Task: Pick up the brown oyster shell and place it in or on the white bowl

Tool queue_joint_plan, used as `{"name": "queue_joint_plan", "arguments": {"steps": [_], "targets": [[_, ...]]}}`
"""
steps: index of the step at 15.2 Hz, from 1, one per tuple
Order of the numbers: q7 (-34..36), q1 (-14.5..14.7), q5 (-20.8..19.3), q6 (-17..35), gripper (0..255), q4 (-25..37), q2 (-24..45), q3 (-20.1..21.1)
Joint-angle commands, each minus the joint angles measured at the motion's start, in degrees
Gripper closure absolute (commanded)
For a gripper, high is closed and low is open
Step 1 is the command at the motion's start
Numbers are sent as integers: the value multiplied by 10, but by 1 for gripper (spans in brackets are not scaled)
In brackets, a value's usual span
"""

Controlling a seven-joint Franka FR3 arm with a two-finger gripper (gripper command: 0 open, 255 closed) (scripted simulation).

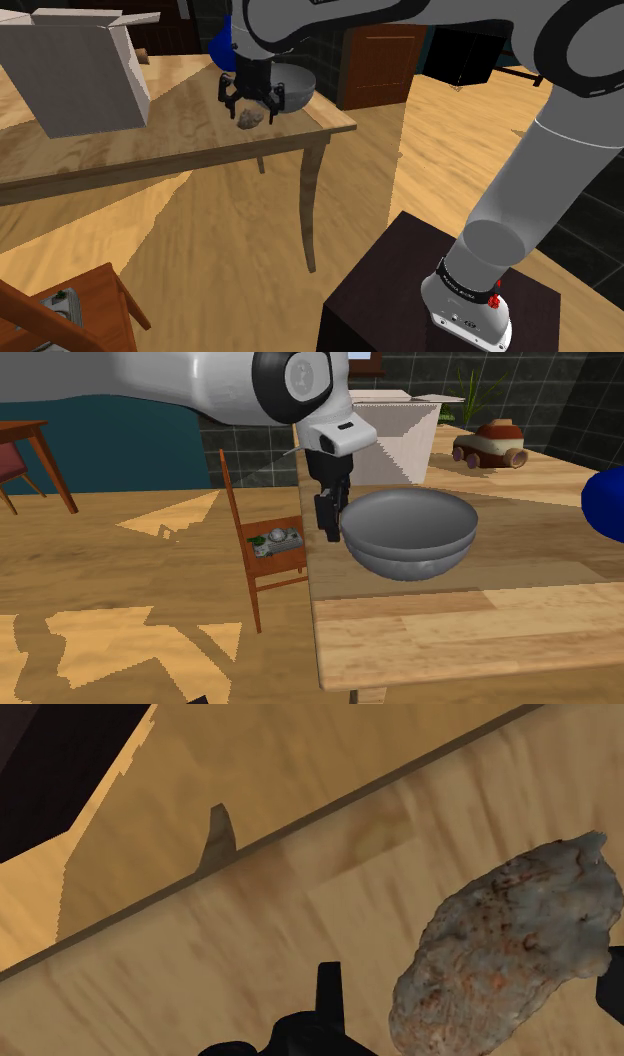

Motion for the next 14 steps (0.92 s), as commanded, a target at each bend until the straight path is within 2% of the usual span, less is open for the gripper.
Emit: {"name": "queue_joint_plan", "arguments": {"steps": [1, 7, 8, 14], "targets": [[0, 0, 0, 3, 0, -2, 0, 0], [0, 0, 0, 3, 0, -2, 0, 0], [0, 0, 0, 3, 255, -2, 0, 0], [1, 0, -1, 1, 255, 0, 1, 0]]}}
